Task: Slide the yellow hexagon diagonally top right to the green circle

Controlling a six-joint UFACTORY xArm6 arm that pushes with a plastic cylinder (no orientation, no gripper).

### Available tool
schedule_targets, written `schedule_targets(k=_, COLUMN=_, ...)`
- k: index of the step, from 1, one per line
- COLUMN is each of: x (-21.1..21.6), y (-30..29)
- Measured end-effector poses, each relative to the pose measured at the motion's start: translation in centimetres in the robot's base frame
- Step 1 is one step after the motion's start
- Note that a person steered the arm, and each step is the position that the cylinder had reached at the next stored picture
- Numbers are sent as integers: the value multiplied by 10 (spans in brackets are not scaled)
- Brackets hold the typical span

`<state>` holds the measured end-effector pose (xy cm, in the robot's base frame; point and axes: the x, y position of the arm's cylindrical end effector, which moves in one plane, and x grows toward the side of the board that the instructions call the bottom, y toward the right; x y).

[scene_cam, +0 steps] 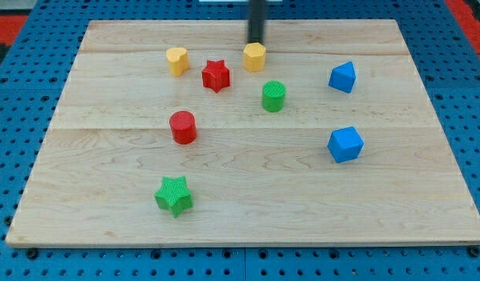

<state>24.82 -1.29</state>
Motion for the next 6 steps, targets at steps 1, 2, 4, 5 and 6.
schedule_targets(k=1, x=21, y=-28)
schedule_targets(k=2, x=49, y=63)
schedule_targets(k=4, x=86, y=76)
schedule_targets(k=5, x=104, y=91)
schedule_targets(k=6, x=55, y=141)
